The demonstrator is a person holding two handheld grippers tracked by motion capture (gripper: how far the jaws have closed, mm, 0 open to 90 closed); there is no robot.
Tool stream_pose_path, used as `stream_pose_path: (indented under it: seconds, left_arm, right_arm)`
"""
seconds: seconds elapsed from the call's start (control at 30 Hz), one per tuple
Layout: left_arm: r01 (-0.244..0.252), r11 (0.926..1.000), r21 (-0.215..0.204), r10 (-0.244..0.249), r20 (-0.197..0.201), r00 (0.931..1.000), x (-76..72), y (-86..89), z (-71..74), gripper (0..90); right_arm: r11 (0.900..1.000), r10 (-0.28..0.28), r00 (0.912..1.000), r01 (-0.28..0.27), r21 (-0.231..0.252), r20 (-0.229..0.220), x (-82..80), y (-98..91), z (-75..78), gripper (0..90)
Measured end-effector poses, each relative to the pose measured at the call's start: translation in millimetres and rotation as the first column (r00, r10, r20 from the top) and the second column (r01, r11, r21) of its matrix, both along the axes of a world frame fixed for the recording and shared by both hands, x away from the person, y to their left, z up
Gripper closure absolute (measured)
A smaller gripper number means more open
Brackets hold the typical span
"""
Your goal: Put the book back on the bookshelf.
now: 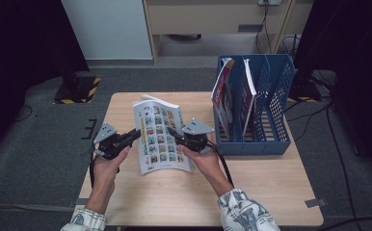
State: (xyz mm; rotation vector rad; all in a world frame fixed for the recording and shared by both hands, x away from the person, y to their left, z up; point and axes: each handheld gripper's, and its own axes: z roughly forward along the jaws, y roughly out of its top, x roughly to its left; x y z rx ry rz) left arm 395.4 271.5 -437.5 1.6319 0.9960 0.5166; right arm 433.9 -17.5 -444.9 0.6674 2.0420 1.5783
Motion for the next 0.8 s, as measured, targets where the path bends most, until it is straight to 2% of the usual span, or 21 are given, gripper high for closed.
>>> stream_pose_path:
  seconds: [0.1,0.23,0.4,0.53,0.6,0.63,0.7,0.77,0.8]
  left_arm:
    - [-0.014,0.9992,-0.037,0.013,-0.018,0.9997,1.3,8.8,-5.0,83.0]
    - [-0.023,0.9975,-0.067,0.021,-0.036,0.9991,2.1,16.6,-14.0,80.8]
    - [-0.029,0.9965,-0.078,0.026,-0.046,0.9986,3.5,20.2,-21.2,77.0]
    - [-0.047,0.9958,-0.078,0.043,-0.041,0.9982,4.7,19.9,-26.9,56.2]
    - [-0.058,0.9956,-0.074,0.054,-0.051,0.9973,5.7,20.1,-30.6,46.9]
    - [-0.053,0.9949,-0.086,0.049,-0.048,0.9977,7.5,20.4,-36.3,43.1]
    - [-0.027,0.9953,-0.093,0.019,-0.087,0.9961,11.5,18.2,-42.3,33.3]
    - [-0.028,0.9982,-0.054,0.023,-0.095,0.9952,13.8,13.3,-49.0,29.4]
    - [-0.028,0.9982,-0.054,0.023,-0.095,0.9952,13.8,13.3,-49.0,27.9]
  right_arm:
    - [0.9999,0.008,0.9999,-0.008,0.007,0.007,-1.4,5.1,2.3,71.7]
    - [0.9992,0.034,0.9992,-0.034,0.018,0.02,-5.4,7.8,6.3,73.4]
    - [0.9985,0.053,0.9982,-0.054,0.014,0.027,-9.0,9.3,8.9,73.8]
    - [0.9974,0.07,0.997,-0.071,0.015,0.032,-14.1,9.1,9.7,73.9]
    - [0.9971,0.074,0.9967,-0.074,0.015,0.033,-15.6,9.3,8.3,73.9]
    - [0.997,0.074,0.9968,-0.074,0.021,0.032,-16.0,8.5,7.2,73.9]
    - [0.9964,0.077,0.9964,-0.079,0.031,0.034,-16.1,6.8,6.5,73.9]
    - [0.9957,0.082,0.9961,-0.083,0.04,0.033,-16.4,5.9,7.3,73.9]
    - [0.9957,0.082,0.9961,-0.083,0.04,0.033,-16.4,5.9,7.3,73.9]
